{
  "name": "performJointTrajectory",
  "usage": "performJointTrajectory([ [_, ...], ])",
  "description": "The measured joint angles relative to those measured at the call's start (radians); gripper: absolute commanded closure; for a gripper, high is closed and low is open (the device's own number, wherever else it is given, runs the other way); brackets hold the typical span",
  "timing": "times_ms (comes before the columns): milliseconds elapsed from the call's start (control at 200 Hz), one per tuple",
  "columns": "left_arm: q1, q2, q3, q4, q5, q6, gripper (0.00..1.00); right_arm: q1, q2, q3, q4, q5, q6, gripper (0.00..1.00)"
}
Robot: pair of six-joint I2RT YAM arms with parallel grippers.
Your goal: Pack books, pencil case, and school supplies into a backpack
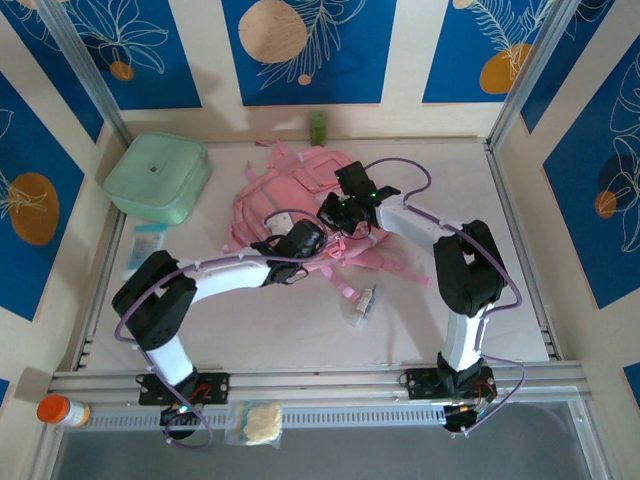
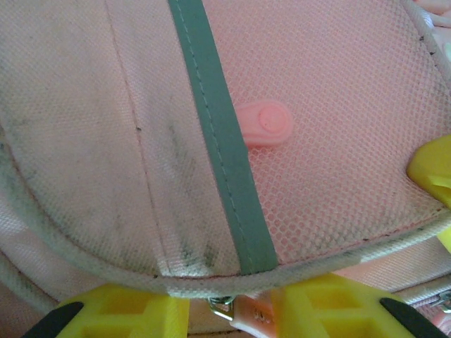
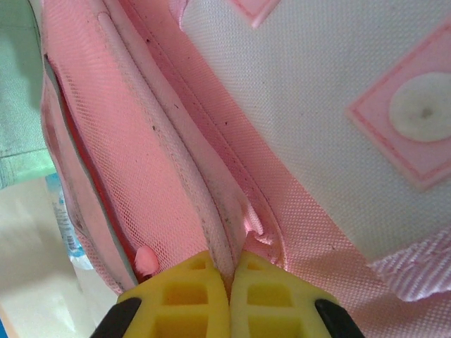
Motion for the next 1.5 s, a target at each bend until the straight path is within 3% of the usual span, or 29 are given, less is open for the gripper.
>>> performJointTrajectory([
  [65,0.003,0.003,0.000,0.007,0.007,0.000,0.78,-0.001,0.002,0.002,0.001,0.004,0.000,1.00],
  [240,0.012,0.011,0.000,0.026,0.022,-0.008,0.79,-0.004,0.005,0.009,0.000,0.014,0.000,1.00],
  [555,0.023,0.010,0.002,0.030,0.039,0.018,1.00,-0.006,0.006,0.018,-0.003,0.025,-0.004,1.00],
  [765,0.037,-0.054,-0.005,0.003,0.074,0.111,1.00,-0.013,0.006,0.039,-0.019,0.013,-0.036,1.00],
  [1161,0.065,-0.290,-0.105,-0.121,0.211,0.424,1.00,-0.004,0.040,0.169,-0.202,-0.118,-0.270,1.00],
  [1501,0.044,-0.311,-0.099,-0.171,0.287,0.472,1.00,-0.058,0.183,0.396,-0.395,-0.198,-0.433,1.00],
])
